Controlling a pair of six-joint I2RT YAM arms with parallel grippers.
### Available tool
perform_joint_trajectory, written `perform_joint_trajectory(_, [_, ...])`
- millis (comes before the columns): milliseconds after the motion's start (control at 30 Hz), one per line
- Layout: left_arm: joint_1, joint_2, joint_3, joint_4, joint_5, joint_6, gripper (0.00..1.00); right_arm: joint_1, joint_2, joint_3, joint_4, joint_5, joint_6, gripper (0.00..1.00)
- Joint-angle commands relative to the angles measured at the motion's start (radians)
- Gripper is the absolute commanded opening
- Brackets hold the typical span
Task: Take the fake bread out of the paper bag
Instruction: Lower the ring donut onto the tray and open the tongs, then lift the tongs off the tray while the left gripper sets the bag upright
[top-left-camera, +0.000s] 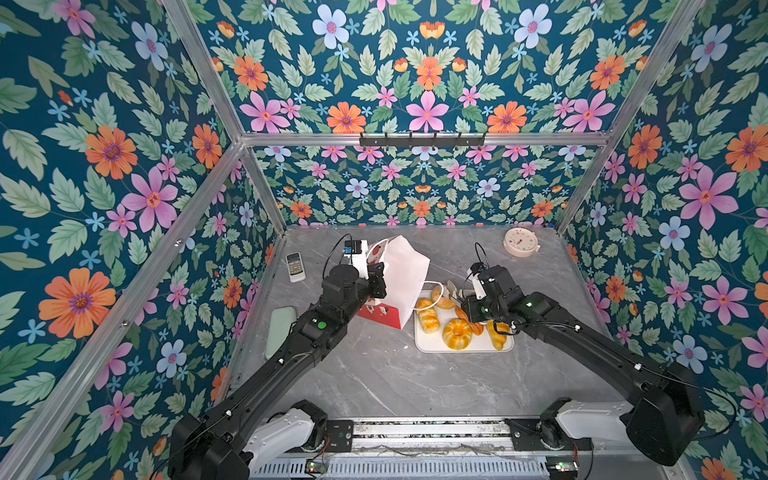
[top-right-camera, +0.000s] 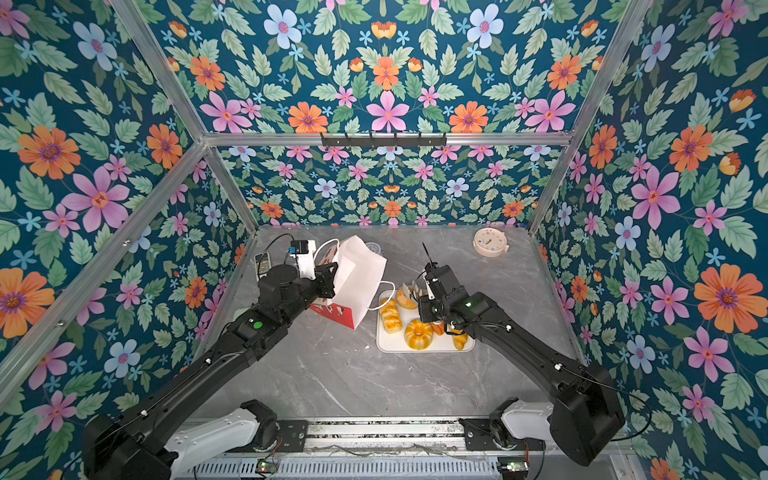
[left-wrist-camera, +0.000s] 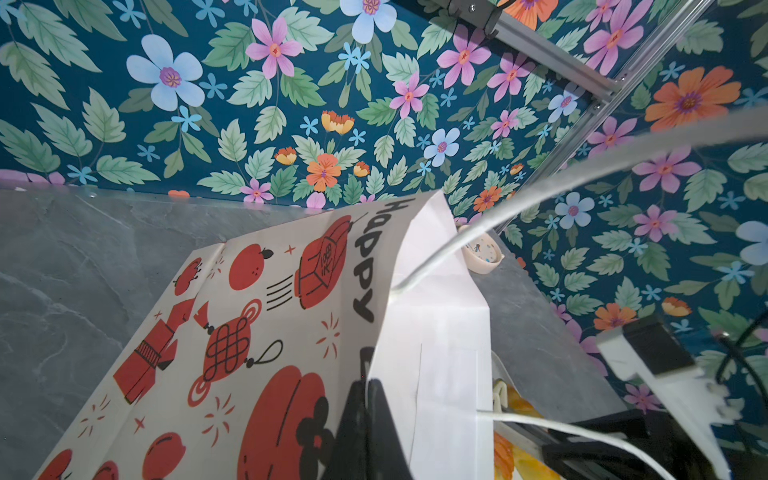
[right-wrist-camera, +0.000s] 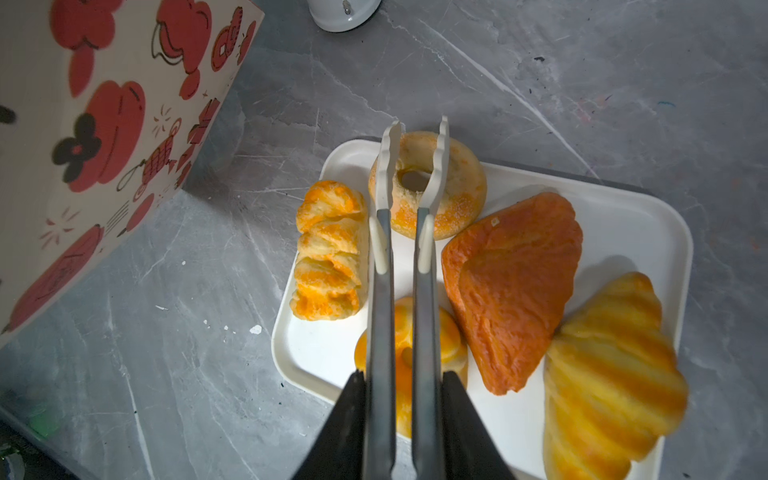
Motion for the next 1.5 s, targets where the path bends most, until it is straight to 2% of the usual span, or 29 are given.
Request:
perform_joint_trajectory(0, [0.0,-0.01,0.012,0.07,0.029,-0.073,0.0,0.001,-0.015,-0.001,-0.006,-0.018,0.013,0.29])
perform_joint_trajectory(200, [0.002,-0.026,0.002,0.163,0.023,-0.147,0.0,0.001,-0.103,-0.017,0.019,0.061,0.02,0.29])
perform_joint_trajectory(433, [0.006,-0.031,-0.023,0.16,0.0,-0.206,0.0,-0.003,-0.235,-0.045,-0.028,0.325,-0.018,0.29])
perform_joint_trajectory(500, [0.008,-0.034,-0.029,0.148,-0.009,-0.213,0.0,-0.026,-0.251,-0.071,-0.041,0.364,-0.009,0.3])
perform_joint_trajectory(767, [0.03,-0.064,-0.062,0.102,-0.052,-0.207,0.0,-0.171,-0.323,-0.219,-0.057,0.355,0.114,0.3])
perform_joint_trajectory(933, [0.052,-0.072,-0.074,0.093,-0.03,-0.224,0.0,-0.262,-0.323,-0.262,-0.084,0.317,0.144,0.31])
perform_joint_trajectory(1067, [0.066,-0.078,-0.085,0.099,-0.014,-0.234,0.0,-0.345,-0.301,-0.29,-0.095,0.263,0.176,0.33])
perform_joint_trajectory(1200, [0.091,-0.086,-0.11,0.119,0.02,-0.25,0.0,-0.392,-0.257,-0.302,-0.11,0.258,0.196,0.36])
perform_joint_trajectory(1467, [0.136,-0.111,-0.146,0.139,0.07,-0.265,0.0,-0.517,-0.13,-0.268,-0.148,0.104,0.214,0.36])
